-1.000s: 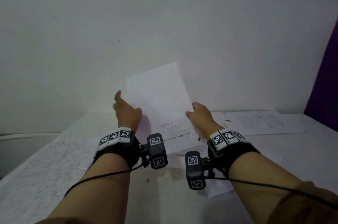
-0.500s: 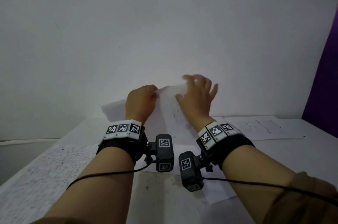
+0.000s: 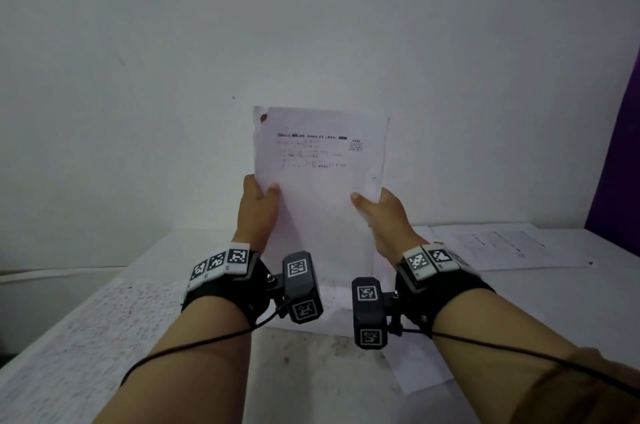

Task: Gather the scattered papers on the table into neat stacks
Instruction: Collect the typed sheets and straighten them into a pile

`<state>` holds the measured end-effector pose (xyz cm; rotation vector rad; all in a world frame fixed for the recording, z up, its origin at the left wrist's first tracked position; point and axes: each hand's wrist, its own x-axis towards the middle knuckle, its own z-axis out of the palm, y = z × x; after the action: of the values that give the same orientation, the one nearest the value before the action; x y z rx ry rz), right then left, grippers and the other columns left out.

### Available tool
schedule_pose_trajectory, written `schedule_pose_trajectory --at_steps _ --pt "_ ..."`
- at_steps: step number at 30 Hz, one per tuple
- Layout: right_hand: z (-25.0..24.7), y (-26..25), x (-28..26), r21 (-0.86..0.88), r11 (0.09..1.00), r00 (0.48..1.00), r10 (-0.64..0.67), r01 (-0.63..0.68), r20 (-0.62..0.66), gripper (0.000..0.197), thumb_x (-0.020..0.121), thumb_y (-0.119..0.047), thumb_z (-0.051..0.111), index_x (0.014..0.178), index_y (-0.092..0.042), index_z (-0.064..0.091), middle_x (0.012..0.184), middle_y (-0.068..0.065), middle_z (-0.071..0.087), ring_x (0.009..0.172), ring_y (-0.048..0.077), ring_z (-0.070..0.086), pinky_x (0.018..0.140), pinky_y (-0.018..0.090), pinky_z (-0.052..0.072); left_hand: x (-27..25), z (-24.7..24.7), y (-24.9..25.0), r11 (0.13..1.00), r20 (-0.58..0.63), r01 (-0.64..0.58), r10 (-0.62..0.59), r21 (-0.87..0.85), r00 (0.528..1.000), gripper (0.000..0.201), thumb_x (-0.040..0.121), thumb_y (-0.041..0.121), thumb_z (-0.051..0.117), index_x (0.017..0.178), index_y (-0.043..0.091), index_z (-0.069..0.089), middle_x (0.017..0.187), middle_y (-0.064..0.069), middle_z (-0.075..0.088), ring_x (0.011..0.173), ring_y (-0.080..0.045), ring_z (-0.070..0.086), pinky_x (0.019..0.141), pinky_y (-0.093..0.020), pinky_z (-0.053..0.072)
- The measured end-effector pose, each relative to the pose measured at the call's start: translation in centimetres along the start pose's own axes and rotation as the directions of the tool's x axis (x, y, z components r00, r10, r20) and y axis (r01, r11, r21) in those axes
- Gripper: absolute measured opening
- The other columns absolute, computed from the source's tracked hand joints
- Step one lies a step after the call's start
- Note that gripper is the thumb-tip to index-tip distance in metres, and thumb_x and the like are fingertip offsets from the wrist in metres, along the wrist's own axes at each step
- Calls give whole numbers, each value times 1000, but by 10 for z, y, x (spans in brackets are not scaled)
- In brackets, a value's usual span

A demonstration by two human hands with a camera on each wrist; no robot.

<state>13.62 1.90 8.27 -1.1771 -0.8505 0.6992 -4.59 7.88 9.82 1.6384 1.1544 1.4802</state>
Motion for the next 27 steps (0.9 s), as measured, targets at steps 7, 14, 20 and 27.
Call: schedule_pose_trajectory --at_steps 7,14,20,27 --pt "2 29 -11 -79 994 994 76 -70 74 33 89 -15 66 120 -4 62 110 11 69 98 26 66 87 36 55 -15 0 -32 991 45 128 -127 -34 991 33 88 8 52 117 8 36 118 -9 49 103 -26 50 85 -39 46" --pt "12 31 -15 -371 928 992 71 -28 102 35 98 -13 44 132 -9 53 125 10 61 110 25 58 97 35 47 -13 -10 -49 979 42 178 -183 98 982 24 87 -3 36 108 8 33 116 -19 52 98 -31 52 84 -41 45" --pt "59 11 -23 -406 912 976 33 58 215 37 98 -10 43 134 -11 52 125 6 61 113 24 58 100 34 47 9 -52 -43 974 -118 154 -135 164 984 50 86 0 41 136 3 37 132 -21 50 118 -36 51 88 -35 43" --pt "149 45 -57 -221 957 921 250 -188 299 25 97 -10 43 116 -14 58 116 10 63 108 31 61 99 46 50 14 -132 -61 919 -282 126 -17 372 959 42 88 9 48 129 12 56 140 -17 37 126 -31 47 108 -31 35"
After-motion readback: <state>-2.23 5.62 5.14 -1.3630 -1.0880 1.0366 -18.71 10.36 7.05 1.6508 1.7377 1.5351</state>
